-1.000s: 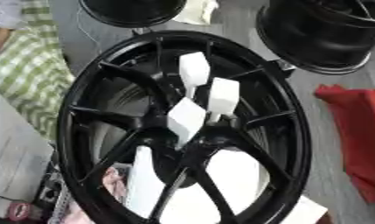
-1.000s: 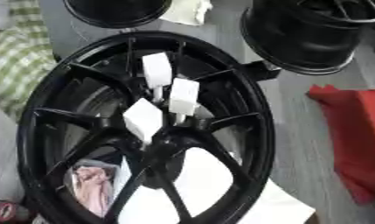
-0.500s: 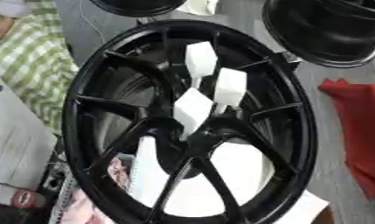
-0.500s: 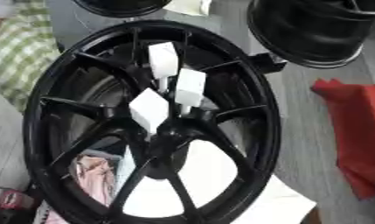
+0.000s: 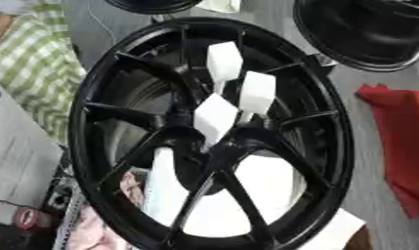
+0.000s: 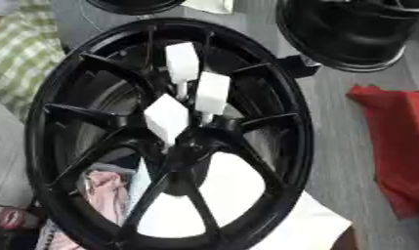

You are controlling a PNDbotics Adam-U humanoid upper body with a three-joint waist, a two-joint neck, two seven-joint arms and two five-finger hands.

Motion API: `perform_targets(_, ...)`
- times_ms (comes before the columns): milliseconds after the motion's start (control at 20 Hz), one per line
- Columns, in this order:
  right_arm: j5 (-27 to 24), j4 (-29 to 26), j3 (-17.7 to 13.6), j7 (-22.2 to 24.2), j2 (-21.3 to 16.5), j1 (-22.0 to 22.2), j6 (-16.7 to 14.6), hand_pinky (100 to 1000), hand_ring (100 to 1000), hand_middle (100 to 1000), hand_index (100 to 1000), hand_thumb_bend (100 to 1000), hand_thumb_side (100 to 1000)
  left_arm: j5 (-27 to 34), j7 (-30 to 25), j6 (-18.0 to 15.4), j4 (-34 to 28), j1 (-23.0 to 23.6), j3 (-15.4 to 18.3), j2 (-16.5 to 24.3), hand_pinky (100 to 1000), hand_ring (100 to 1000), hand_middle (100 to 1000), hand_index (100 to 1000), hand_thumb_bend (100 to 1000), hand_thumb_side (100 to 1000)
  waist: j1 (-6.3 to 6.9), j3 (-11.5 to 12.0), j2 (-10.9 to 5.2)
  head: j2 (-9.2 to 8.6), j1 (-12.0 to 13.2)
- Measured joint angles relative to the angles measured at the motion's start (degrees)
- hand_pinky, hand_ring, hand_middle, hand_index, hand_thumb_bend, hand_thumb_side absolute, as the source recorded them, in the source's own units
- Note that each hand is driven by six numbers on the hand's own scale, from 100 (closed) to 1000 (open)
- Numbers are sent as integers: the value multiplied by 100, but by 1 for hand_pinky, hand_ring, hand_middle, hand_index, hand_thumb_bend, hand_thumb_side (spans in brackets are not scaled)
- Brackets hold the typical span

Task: Pull the pin out of the wheel hub.

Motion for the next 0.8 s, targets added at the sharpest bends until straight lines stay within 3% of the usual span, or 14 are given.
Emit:
perform_targets(450, 96, -289, 355, 354, -34, -17, 133, 835, 842, 741, 804, 517, 260, 2, -15, 13, 0, -7, -12, 0, 694, 558, 534, 747, 100, 809, -34, 17, -1, -1, 5)
perform_targets(500, 96, -309, 384, 367, -34, -32, 147, 836, 843, 742, 807, 555, 254, 3, -19, 17, 0, -7, -18, 0, 694, 558, 534, 747, 100, 815, -34, 18, -1, -1, 5)
perform_targets(550, 96, -341, 406, 375, -34, -47, 156, 836, 844, 743, 809, 520, 258, 3, -21, 19, 0, -7, -25, 0, 694, 558, 534, 747, 100, 808, -35, 21, -1, -2, 7)
perform_targets(800, 89, -470, 528, 375, -32, -77, 234, 839, 847, 748, 820, 524, 252, 6, -26, 18, 0, -8, -32, 0, 694, 558, 534, 747, 100, 809, -41, 34, -1, -5, 19)
